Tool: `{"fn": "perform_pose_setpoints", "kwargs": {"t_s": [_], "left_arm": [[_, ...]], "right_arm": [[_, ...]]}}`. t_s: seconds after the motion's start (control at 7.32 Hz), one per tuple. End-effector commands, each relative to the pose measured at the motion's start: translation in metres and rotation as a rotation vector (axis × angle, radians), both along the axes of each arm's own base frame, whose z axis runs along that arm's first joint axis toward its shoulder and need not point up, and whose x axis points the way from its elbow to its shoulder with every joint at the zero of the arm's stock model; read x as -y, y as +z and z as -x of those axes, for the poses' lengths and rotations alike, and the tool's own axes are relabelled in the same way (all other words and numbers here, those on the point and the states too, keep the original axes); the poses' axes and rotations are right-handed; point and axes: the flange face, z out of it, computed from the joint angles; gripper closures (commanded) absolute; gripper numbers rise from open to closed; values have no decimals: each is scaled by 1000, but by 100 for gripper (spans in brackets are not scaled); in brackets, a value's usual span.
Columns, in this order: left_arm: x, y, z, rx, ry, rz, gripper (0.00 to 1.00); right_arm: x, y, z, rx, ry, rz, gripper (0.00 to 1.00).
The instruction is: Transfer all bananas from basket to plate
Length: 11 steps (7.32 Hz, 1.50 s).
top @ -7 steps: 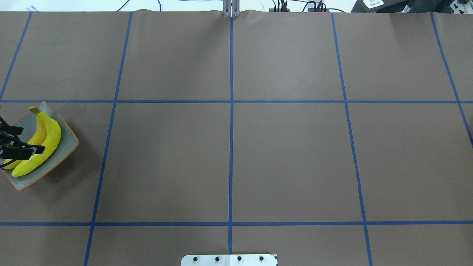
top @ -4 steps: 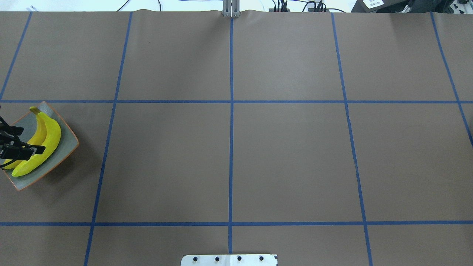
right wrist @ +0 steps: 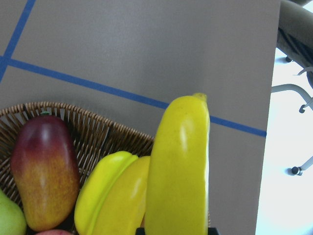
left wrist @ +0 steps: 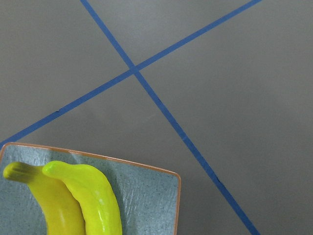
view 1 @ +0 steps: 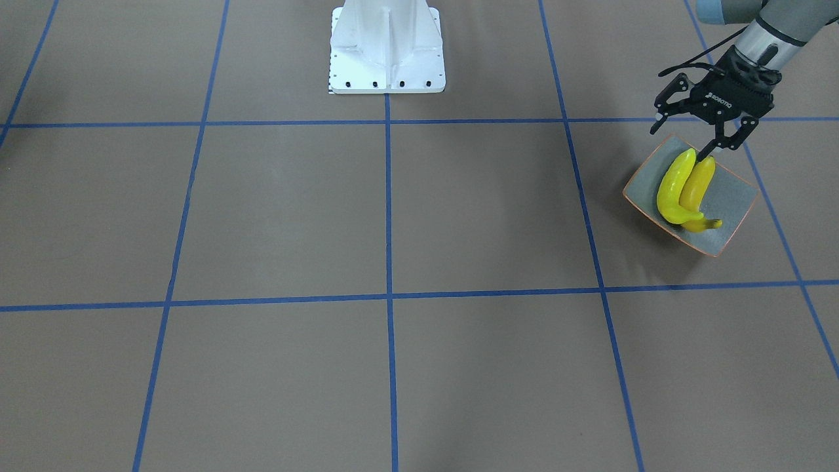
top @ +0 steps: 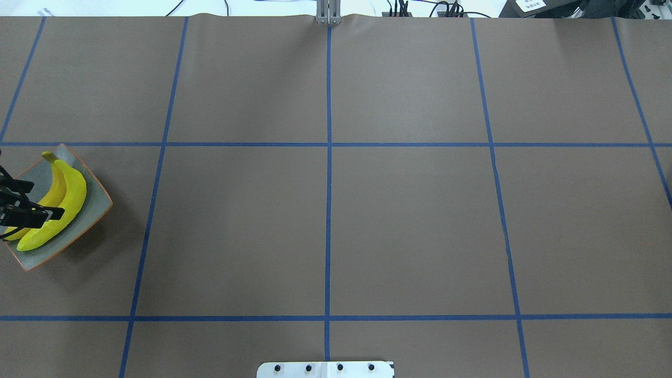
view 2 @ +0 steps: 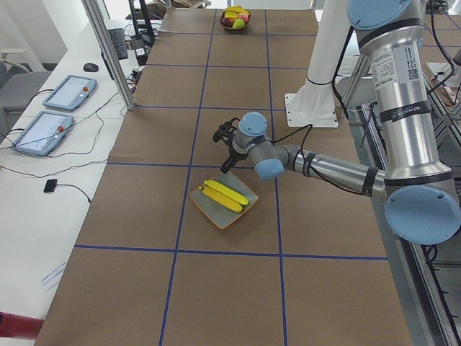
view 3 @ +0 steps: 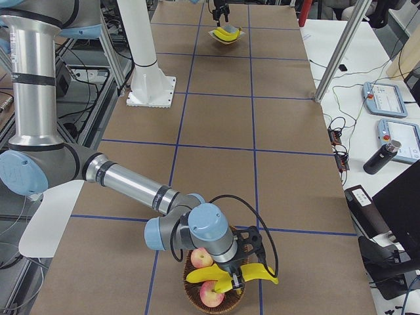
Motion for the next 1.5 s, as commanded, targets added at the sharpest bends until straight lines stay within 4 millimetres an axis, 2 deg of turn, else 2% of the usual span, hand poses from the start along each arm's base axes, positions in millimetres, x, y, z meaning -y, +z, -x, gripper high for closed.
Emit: {"fn": "perform_pose_setpoints", "kwargs": {"t_s": [0.0,0.14,0.41,0.55,0.68,0.82,0.96,1.09,1.23,1.37], "left_arm": [[9,-12,-10,-45,-45,70,0],[23,-40,-23,-119,-101,141,0],[43,-83,-44,-221,-144,205,0],[57,-118,-55,-299,-172,246,0],[80,-166,-74,-400,-204,316,0],[92,-211,-103,-481,-199,385,0],[92,-244,-125,-529,-173,409,0],[92,-277,-131,-586,-167,441,0],[92,-302,-139,-621,-153,458,0],[91,-309,-142,-632,-148,465,0]], "right_arm": [[44,-54,25,64,61,-22,100],[63,-93,66,124,98,-12,100],[84,-179,154,246,136,2,100],[100,-223,199,317,145,14,100],[111,-266,248,374,124,13,100],[121,-304,292,426,106,17,100],[127,-342,334,455,50,-15,100],[123,-387,375,504,11,-43,100],[106,-430,408,561,-40,-64,100],[77,-473,435,609,-122,-121,100]]}}
